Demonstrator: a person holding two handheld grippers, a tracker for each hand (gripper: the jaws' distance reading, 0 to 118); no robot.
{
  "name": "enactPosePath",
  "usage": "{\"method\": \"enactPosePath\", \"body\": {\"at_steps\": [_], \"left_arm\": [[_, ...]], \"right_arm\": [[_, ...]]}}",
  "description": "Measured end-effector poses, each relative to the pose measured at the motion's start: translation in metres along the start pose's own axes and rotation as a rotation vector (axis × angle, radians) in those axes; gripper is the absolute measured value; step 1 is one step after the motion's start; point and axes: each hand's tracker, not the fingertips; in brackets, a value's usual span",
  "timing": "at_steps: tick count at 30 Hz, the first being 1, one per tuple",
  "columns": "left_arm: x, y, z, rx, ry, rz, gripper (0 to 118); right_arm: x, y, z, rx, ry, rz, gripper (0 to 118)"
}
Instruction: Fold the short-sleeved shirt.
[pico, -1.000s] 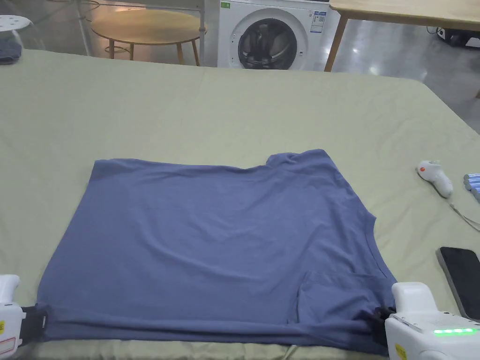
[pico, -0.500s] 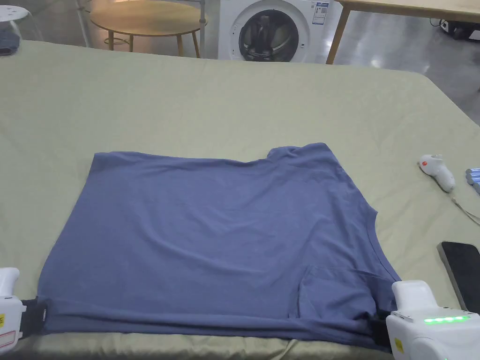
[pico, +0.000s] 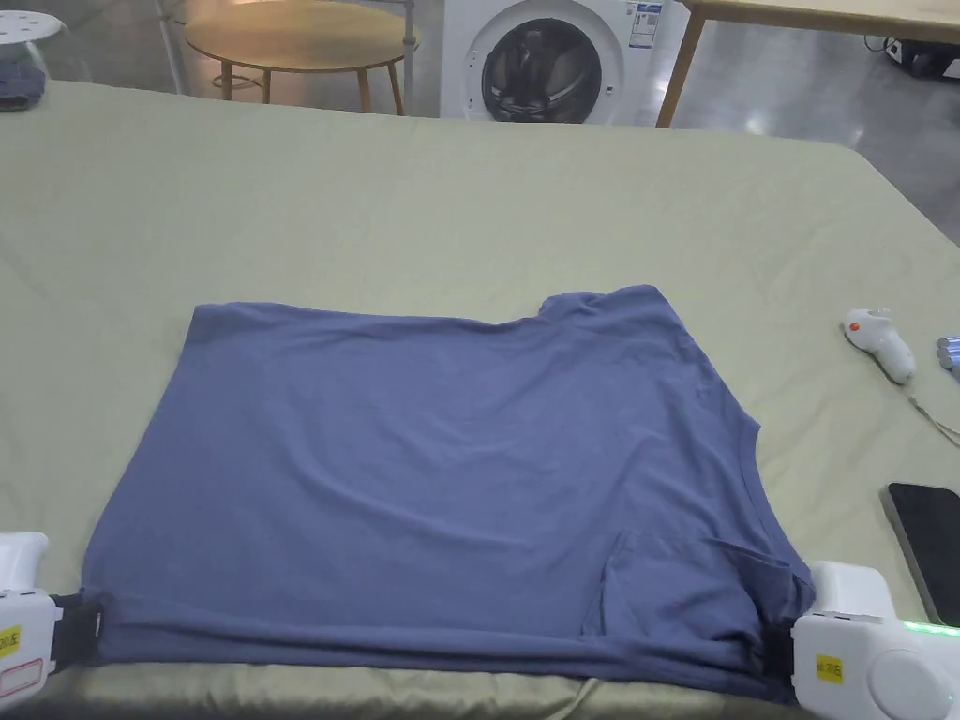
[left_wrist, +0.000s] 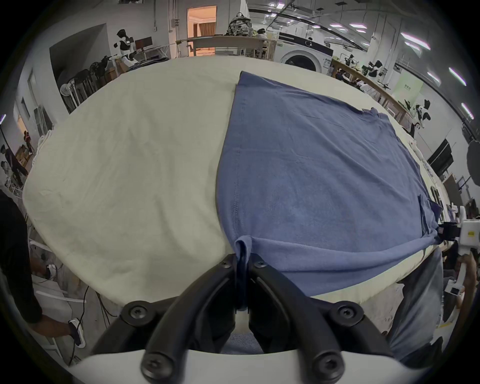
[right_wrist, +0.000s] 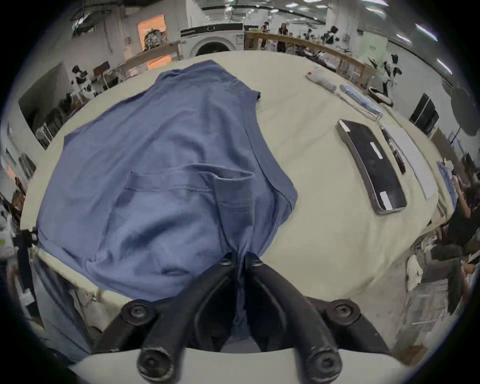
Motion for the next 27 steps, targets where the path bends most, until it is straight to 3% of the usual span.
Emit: {"method": "enactPosePath", "body": {"at_steps": [2, 8, 14, 27], "left_arm": [[0.0, 0.001, 0.001, 0.01, -0.002, 0.003, 1], [0.008, 0.018, 0.013, 0.083, -0.01, -0.009, 1], [0.016, 0.054, 0.026, 0.166, -0.028, -0.023, 1], [0.01, 0.152, 0.008, 0.25, -0.036, 0.021, 1]], "right_arm": [[0.006, 0.0, 0.003, 0.027, 0.026, -0.039, 3], [0.008, 0.008, 0.026, 0.132, 0.041, -0.046, 3], [-0.008, 0.043, 0.046, 0.22, 0.036, 0.028, 3], [-0.037, 0.153, 0.03, 0.324, 0.021, 0.062, 3]]}}
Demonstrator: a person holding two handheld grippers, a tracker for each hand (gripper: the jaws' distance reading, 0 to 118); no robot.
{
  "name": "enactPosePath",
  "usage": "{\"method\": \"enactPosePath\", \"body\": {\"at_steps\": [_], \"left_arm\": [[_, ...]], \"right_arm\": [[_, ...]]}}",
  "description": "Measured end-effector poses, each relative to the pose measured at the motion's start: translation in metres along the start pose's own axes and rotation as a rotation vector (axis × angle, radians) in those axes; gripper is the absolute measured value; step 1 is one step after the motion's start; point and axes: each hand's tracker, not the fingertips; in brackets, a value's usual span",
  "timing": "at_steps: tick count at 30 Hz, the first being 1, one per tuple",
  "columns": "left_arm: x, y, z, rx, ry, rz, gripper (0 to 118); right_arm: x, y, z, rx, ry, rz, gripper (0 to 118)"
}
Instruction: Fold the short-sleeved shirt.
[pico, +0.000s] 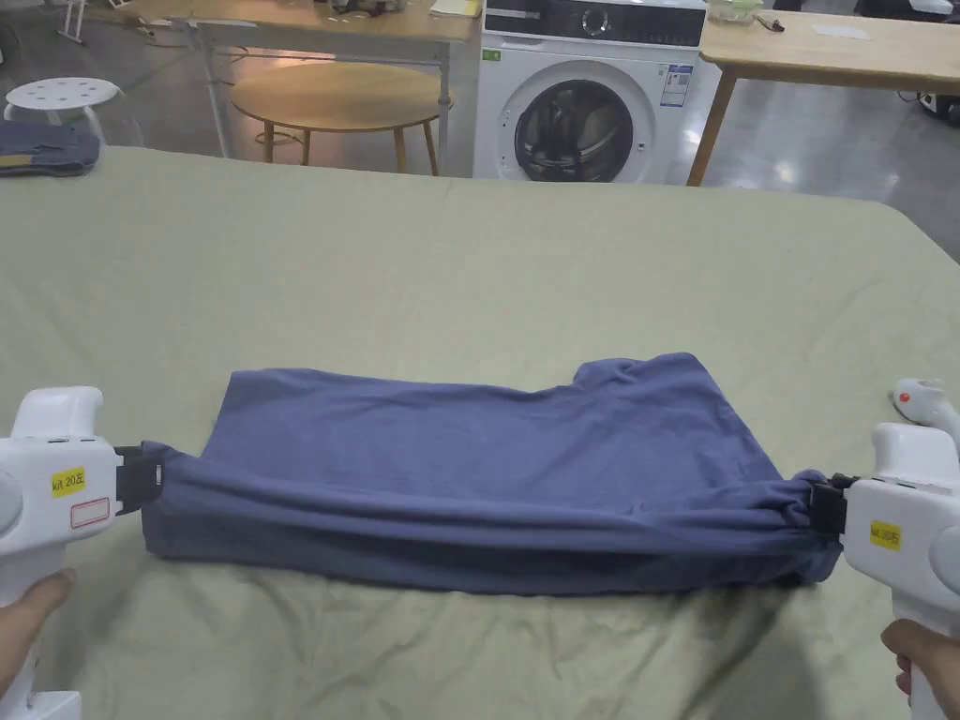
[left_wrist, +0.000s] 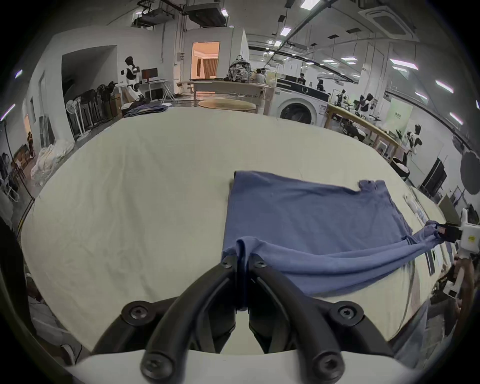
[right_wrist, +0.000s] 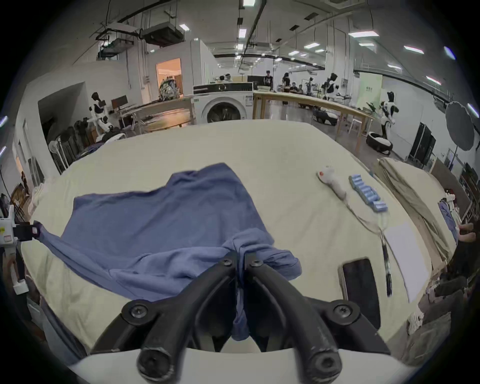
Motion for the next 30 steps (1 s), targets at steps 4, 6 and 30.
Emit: {"method": "enactPosePath", "body": {"at_steps": [4, 6, 30], "left_arm": [[0.0, 0.018, -0.027, -0.015, 0.005, 0.004, 1], [0.0, 0.025, -0.043, -0.03, 0.009, 0.006, 1], [0.01, 0.028, -0.075, 0.02, 0.007, 0.029, 28]], "right_arm": [[0.001, 0.023, -0.038, -0.014, 0.004, 0.002, 3], [-0.002, 0.031, -0.058, -0.051, 0.007, 0.005, 3], [-0.035, 0.027, -0.095, 0.095, -0.064, 0.133, 60]]}}
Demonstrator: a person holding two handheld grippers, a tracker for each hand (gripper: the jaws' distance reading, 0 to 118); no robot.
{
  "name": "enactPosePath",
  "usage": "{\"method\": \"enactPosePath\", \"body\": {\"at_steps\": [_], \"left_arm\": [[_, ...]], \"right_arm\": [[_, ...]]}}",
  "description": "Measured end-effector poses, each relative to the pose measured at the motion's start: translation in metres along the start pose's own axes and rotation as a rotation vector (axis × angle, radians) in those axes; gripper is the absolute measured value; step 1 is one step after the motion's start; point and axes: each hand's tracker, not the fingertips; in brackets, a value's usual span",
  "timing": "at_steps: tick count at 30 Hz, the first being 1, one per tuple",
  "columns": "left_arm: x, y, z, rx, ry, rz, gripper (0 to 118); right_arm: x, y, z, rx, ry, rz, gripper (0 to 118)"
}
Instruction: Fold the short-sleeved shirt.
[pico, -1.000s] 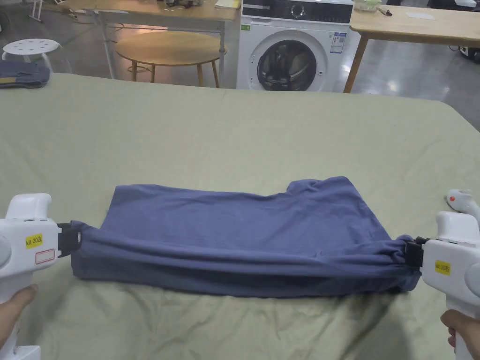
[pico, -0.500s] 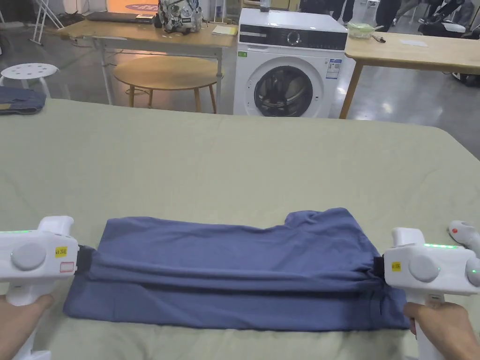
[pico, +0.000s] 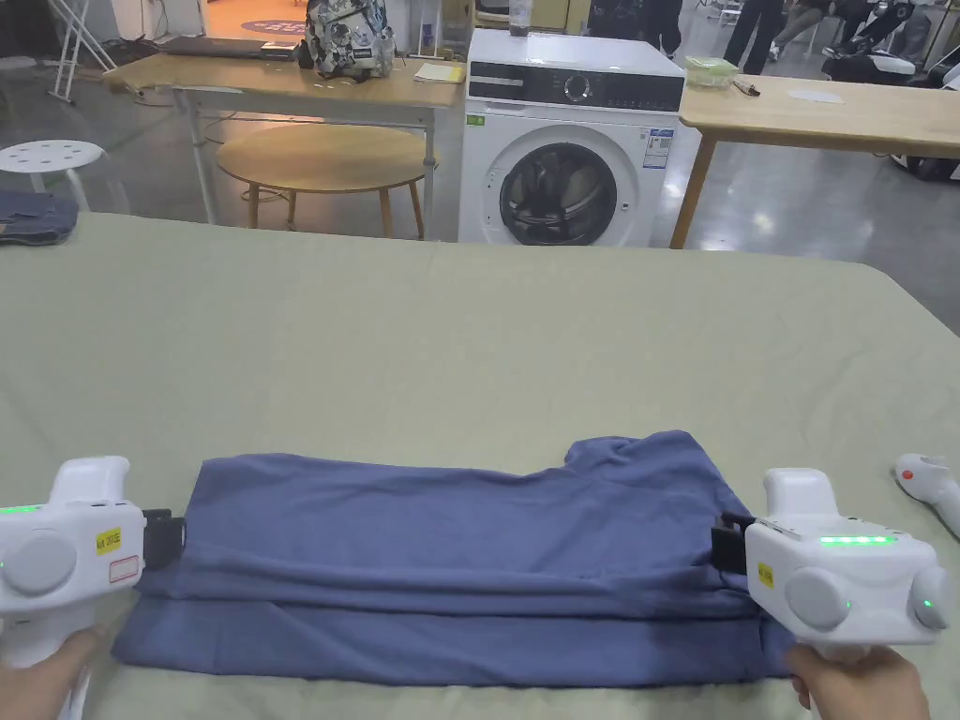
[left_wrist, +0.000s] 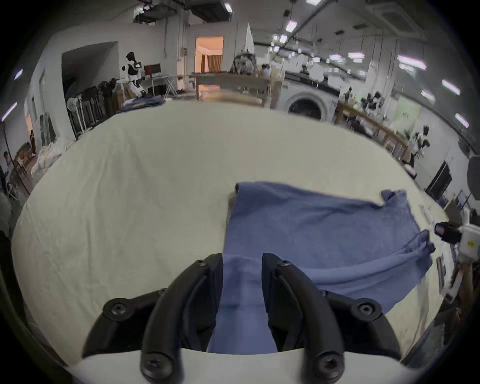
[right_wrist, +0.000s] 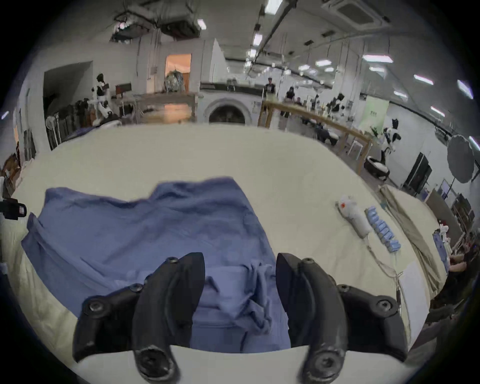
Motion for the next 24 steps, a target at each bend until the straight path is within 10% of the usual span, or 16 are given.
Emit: {"method": "enactPosePath", "body": {"at_steps": [7, 10, 13, 24], "left_arm": [[0.032, -0.011, 0.054, 0.238, -0.085, -0.056, 28], [0.049, -0.018, 0.075, 0.329, -0.066, -0.1, 20], [0.059, -0.024, 0.088, 0.38, -0.043, -0.124, 1], [0.065, -0.043, 0.123, 0.58, 0.047, -0.178, 0]], "right_arm": [[-0.038, -0.005, 0.062, 0.275, -0.001, -0.072, 56], [-0.055, -0.01, 0.087, 0.378, 0.002, -0.085, 16], [-0.07, -0.013, 0.101, 0.426, -0.001, -0.068, 4], [-0.085, -0.024, 0.124, 0.484, 0.057, -0.104, 0]]}}
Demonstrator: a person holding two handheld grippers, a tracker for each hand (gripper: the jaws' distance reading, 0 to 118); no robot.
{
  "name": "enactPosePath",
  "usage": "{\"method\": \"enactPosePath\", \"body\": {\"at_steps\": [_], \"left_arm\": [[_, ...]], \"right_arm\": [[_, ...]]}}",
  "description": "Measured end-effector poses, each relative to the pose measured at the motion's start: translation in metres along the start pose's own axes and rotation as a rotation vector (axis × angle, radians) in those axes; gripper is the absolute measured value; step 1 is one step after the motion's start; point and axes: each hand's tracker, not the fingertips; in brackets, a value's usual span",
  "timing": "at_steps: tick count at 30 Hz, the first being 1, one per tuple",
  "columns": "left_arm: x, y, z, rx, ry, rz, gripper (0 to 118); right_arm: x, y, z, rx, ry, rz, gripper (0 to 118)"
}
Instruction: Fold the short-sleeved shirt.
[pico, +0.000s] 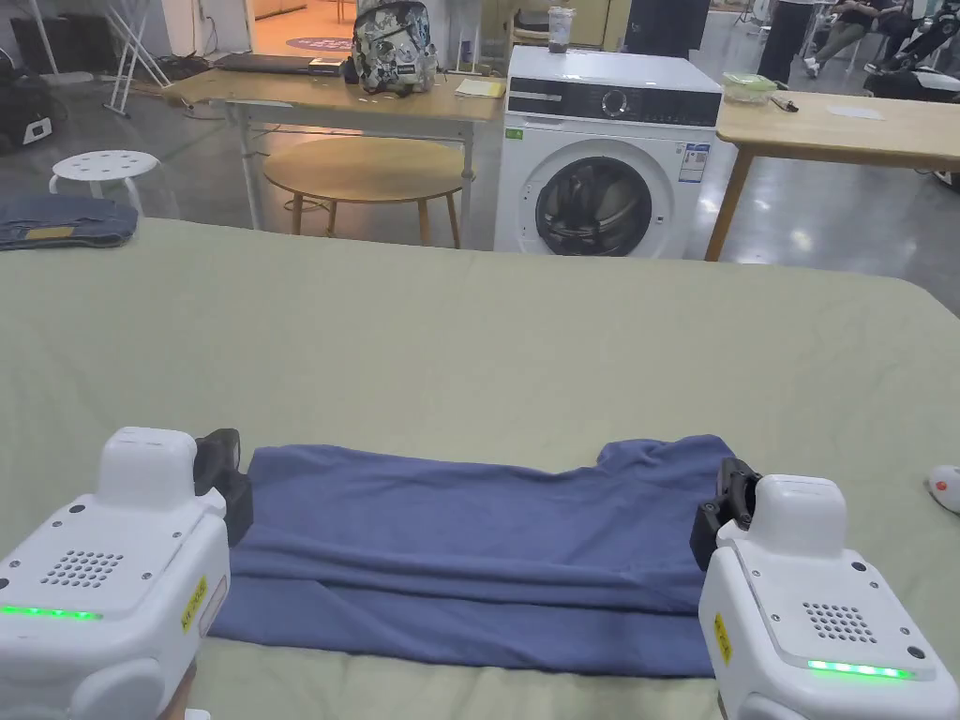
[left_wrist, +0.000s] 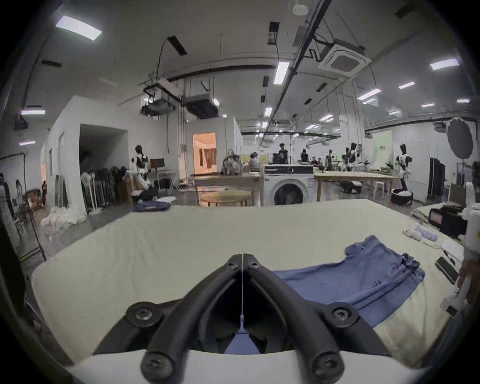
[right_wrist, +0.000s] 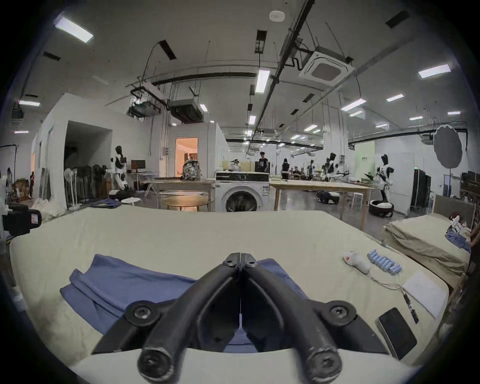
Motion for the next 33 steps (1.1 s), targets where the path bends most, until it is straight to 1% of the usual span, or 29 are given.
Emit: {"method": "enactPosePath", "body": {"at_steps": [2, 6, 8, 10, 12, 14, 15, 16, 19, 20, 22, 23, 25, 26, 30, 31, 33], "left_arm": [[-0.001, 0.001, 0.006, 0.037, 0.029, -0.018, 0], [-0.01, 0.001, 0.006, 0.028, 0.035, -0.018, 0], [-0.017, -0.001, 0.0, -0.046, 0.062, -0.029, 0], [-0.026, -0.005, -0.009, -0.127, 0.042, -0.01, 0], [-0.037, -0.012, -0.021, -0.225, 0.057, 0.006, 0], [-0.05, -0.017, -0.034, -0.322, 0.044, 0.034, 0], [-0.057, -0.023, -0.042, -0.435, 0.044, 0.058, 0], [-0.062, -0.027, -0.051, -0.458, 0.038, 0.077, 0], [-0.077, -0.041, -0.074, -0.605, -0.011, 0.128, 1], [-0.081, -0.047, -0.083, -0.667, -0.036, 0.145, 5], [-0.084, -0.056, -0.096, -0.734, -0.048, 0.183, 9], [-0.085, -0.059, -0.102, -0.752, -0.052, 0.191, 15], [-0.088, -0.069, -0.118, -0.828, -0.036, 0.193, 32], [-0.085, -0.072, -0.12, -0.863, -0.029, 0.186, 36], [-0.082, -0.1, -0.143, -1.054, -0.013, 0.169, 36], [-0.08, -0.101, -0.142, -1.014, -0.019, 0.168, 36], [-0.074, -0.094, -0.137, -1.004, -0.006, 0.153, 36]], "right_arm": [[-0.001, -0.002, 0.003, 0.01, 0.008, -0.007, 0], [-0.003, -0.005, 0.003, -0.003, 0.013, 0.002, 0], [-0.002, -0.007, 0.002, -0.022, 0.017, 0.0, 0], [-0.002, -0.01, 0.002, -0.036, 0.021, 0.004, 0], [-0.001, -0.012, 0.001, -0.054, 0.023, 0.013, 0], [0.0, -0.016, 0.001, -0.067, 0.023, 0.019, 0], [0.001, -0.017, 0.0, -0.075, 0.022, 0.023, 0], [0.003, -0.019, -0.001, -0.085, 0.023, 0.025, 0], [0.005, -0.023, -0.003, -0.111, 0.022, 0.025, 0], [0.006, -0.025, -0.004, -0.119, 0.02, 0.026, 0], [0.007, -0.028, -0.004, -0.132, 0.019, 0.031, 0], [0.008, -0.03, -0.004, -0.139, 0.018, 0.034, 0], [0.01, -0.033, -0.004, -0.154, 0.019, 0.04, 0], [0.01, -0.034, -0.004, -0.16, 0.019, 0.043, 0], [0.016, -0.04, -0.004, -0.184, 0.01, 0.054, 0], [0.018, -0.041, -0.004, -0.191, 0.008, 0.055, 0], [0.022, -0.043, -0.004, -0.204, -0.002, 0.055, 0]]}}
